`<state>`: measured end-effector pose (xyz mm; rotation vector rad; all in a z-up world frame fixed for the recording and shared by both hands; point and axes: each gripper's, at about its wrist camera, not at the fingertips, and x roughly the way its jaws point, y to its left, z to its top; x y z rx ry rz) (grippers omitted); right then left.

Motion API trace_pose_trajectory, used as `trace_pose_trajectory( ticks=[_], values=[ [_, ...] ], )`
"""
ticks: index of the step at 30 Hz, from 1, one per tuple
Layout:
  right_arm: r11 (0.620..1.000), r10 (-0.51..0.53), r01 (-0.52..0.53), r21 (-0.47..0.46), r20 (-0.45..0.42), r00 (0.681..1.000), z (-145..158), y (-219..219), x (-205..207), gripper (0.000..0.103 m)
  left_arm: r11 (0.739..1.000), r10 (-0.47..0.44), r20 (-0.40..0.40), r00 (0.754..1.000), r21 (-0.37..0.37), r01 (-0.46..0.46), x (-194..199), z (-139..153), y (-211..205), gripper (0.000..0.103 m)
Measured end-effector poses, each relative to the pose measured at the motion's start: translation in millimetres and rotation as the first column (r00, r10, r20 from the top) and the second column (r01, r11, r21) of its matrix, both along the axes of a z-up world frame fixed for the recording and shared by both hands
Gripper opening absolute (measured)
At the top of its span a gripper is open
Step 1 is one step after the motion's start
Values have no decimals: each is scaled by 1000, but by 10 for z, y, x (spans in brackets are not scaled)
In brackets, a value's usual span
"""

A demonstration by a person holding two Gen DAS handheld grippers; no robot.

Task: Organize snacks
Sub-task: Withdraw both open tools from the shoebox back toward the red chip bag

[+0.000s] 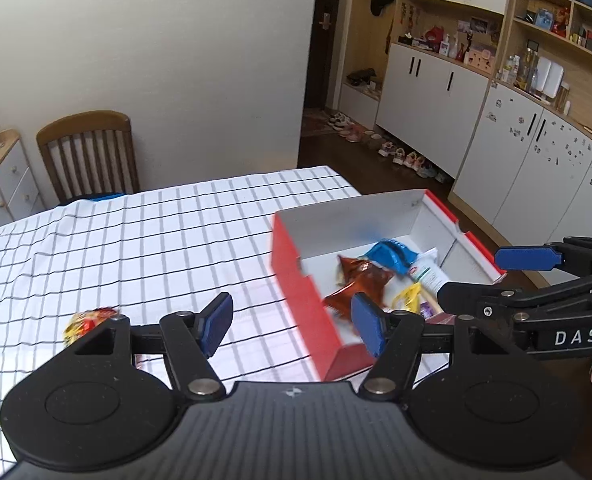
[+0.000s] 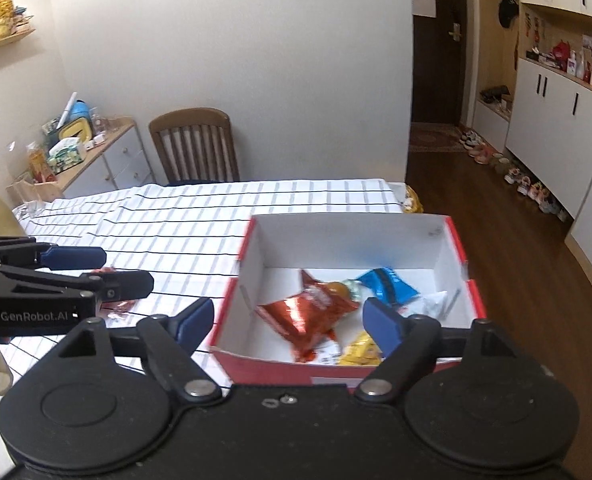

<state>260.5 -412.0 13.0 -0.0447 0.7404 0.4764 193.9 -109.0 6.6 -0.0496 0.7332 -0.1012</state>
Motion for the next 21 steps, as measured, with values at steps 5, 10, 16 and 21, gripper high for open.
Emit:
trace_pose_trajectory(
  ticks=[5,10,16,21],
  values=[
    [999,27,-28,17,19,999,8,304,-136,92,1000,30,31,999,1,-30,-187,5,356,80],
    [997,58,-60,43,58,997,29,602,-263,103,997,72,35,997,-14,-71,-280,-17,753,80],
    [994,85,-89,69,63,994,10,989,-349,103,992,125,30,992,-29,-124,-324,-92,1230,80],
    [993,91,-94,76,47,995,-47,1281,-367,103,988,155,24,988,-3,-155,-293,-210,1545,80]
  ],
)
